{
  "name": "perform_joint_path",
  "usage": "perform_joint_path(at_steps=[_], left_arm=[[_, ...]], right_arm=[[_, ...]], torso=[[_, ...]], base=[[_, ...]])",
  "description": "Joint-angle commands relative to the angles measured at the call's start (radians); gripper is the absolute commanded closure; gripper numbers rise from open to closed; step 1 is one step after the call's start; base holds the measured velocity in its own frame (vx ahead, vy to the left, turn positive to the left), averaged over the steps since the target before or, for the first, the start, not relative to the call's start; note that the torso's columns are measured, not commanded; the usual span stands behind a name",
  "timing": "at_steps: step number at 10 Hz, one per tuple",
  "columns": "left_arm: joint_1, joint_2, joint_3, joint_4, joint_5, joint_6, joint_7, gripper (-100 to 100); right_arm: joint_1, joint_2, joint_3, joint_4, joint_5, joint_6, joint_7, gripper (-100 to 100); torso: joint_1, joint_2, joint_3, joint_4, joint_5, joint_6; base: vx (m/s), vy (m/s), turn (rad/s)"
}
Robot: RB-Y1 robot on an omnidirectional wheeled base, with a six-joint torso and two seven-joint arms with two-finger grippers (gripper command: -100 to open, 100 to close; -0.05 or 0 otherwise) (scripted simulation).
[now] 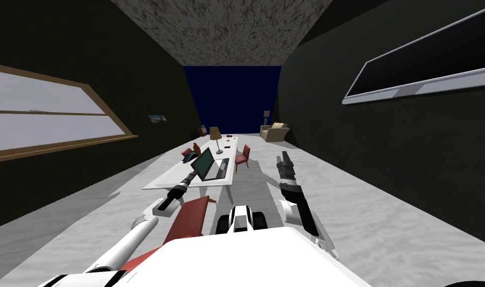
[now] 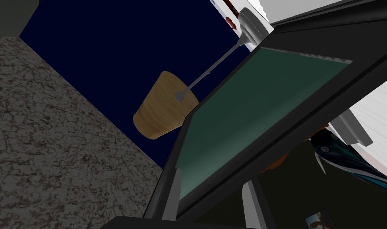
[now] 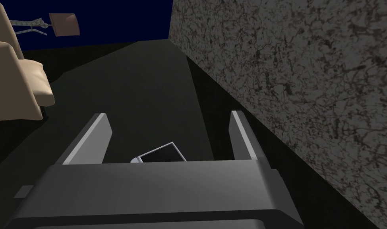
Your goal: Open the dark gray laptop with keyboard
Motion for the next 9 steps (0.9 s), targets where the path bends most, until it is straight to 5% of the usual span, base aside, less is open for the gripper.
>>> perform_joint_path(at_steps=[1, 9], left_arm=[[0.061, -0.032, 0.009, -0.099, -0.020, 0.046, -0.007, 100], [0.235, -0.115, 0.074, -0.398, -0.084, 0.205, -0.048, 100]], right_arm=[[0.000, 0.000, 0.000, 0.000, 0.000, 0.000, 0.000, 0], [0.000, 0.000, 0.000, 0.000, 0.000, 0.000, 0.000, 0]], torso=[[0.002, 0.001, 0.000, -0.001, 0.002, -0.002], [0.001, 0.005, 0.003, 0.005, -0.004, -0.004]], base=[[0.019, 0.036, 0.020], [0.023, 0.039, 0.031]])
